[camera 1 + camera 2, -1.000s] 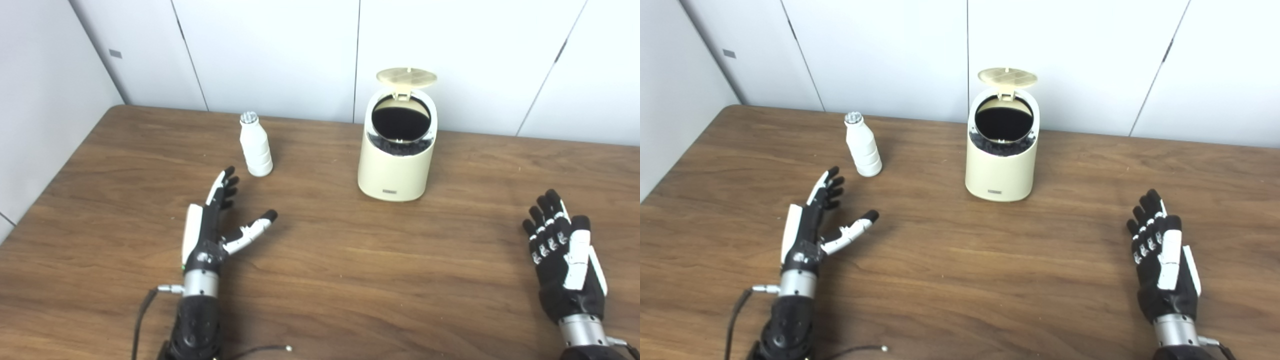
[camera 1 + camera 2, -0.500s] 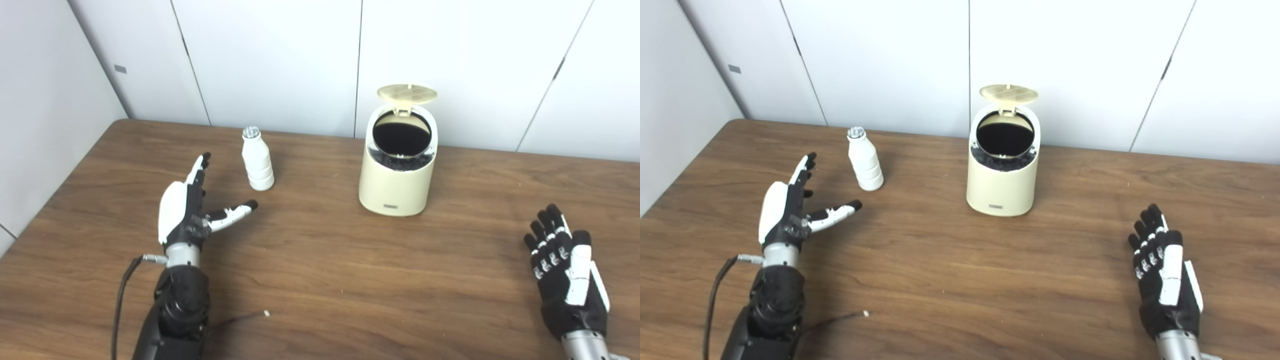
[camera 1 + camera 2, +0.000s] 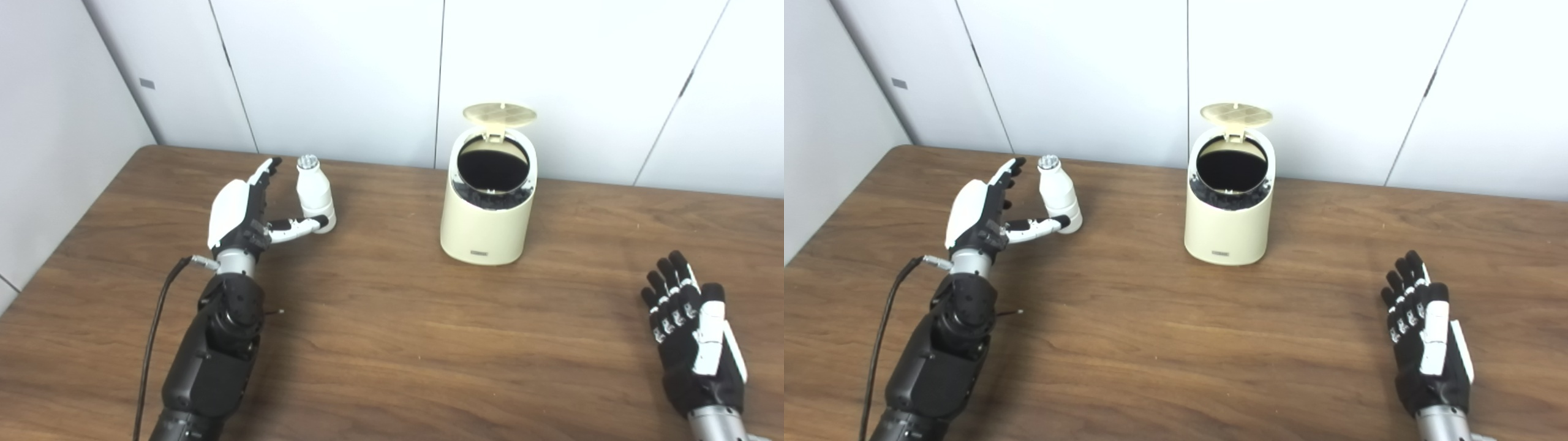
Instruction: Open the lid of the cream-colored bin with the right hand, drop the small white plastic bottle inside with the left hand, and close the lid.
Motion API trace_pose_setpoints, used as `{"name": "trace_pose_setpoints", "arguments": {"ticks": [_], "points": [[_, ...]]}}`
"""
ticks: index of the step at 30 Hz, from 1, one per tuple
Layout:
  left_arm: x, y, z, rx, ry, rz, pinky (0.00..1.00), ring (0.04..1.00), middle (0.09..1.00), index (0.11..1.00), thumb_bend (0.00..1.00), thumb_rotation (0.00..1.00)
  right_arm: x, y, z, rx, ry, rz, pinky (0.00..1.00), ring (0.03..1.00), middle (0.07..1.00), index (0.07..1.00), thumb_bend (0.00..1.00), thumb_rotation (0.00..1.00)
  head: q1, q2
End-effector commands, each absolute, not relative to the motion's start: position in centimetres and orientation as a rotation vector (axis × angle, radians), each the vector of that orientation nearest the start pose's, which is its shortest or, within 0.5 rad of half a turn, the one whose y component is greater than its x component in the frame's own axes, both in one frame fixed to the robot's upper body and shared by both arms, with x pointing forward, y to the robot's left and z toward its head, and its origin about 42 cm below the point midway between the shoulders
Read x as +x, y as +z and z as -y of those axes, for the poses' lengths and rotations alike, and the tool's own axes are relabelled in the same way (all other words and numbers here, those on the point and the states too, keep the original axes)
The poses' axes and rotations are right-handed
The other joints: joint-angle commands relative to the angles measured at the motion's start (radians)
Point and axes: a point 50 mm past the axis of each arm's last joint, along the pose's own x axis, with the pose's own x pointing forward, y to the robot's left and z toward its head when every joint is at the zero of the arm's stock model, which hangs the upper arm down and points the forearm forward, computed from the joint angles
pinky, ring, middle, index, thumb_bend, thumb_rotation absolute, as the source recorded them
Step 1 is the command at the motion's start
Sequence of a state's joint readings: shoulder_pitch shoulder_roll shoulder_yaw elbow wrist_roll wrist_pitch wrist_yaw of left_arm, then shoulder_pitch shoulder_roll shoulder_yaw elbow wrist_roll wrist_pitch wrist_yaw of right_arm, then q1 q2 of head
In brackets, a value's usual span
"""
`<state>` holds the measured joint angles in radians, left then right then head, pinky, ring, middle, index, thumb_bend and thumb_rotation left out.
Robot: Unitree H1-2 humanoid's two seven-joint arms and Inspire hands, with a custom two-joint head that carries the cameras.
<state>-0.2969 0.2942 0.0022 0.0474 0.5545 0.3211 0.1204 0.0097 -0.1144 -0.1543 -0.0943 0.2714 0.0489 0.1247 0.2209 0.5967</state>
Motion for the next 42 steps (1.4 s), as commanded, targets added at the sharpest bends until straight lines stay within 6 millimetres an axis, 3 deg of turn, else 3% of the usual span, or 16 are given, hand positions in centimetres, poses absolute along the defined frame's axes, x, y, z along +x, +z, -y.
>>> {"name": "trace_pose_setpoints", "arguments": {"ticks": [1, 10, 20, 25, 40, 42], "points": [[39.0, 20.7, -31.1, 0.88, 0.319, 0.084, 0.71, 0.857, 0.89, 0.911, 0.92, 0.31, 28.0, 12.8, 28.0, 0.151, -0.002, 0.09, 1.0, 0.988, 0.985, 0.991, 0.59, 1.0, -0.002, 0.002], [39.9, 20.4, -30.4, 0.894, 0.3, 0.09, 0.72, 0.853, 0.856, 0.875, 0.92, 0.3, 28.0, 12.8, 27.9, 0.146, -0.002, 0.088, 1.0, 0.996, 0.987, 0.99, 0.6, 1.0, -0.003, 0.008], [40.4, 20.2, -30.3, 0.925, 0.288, 0.103, 0.66, 0.79, 0.809, 0.85, 0.92, 0.31, 28.1, 12.9, 27.5, 0.153, 0.001, 0.085, 1.0, 0.997, 0.985, 0.987, 0.6, 1.0, -0.009, 0.008], [40.7, 20.3, -30.3, 0.927, 0.283, 0.103, 0.68, 0.809, 0.816, 0.855, 0.9, 0.3, 28.1, 12.8, 27.3, 0.156, -0.001, 0.078, 1.0, 0.995, 0.979, 0.983, 0.59, 1.0, -0.014, 0.0], [41.2, 19.9, -30.3, 0.891, 0.271, 0.124, 0.7, 0.803, 0.799, 0.839, 0.89, 0.27, 28.0, 12.5, 27.2, 0.145, 0.012, 0.068, 1.0, 0.997, 0.974, 0.984, 0.6, 1.0, -0.011, -0.003], [41.2, 19.9, -30.3, 0.875, 0.272, 0.134, 0.67, 0.771, 0.781, 0.83, 0.87, 0.24, 28.0, 12.5, 27.2, 0.141, 0.018, 0.065, 1.0, 0.999, 0.976, 0.985, 0.61, 1.0, -0.011, -0.003]]}}
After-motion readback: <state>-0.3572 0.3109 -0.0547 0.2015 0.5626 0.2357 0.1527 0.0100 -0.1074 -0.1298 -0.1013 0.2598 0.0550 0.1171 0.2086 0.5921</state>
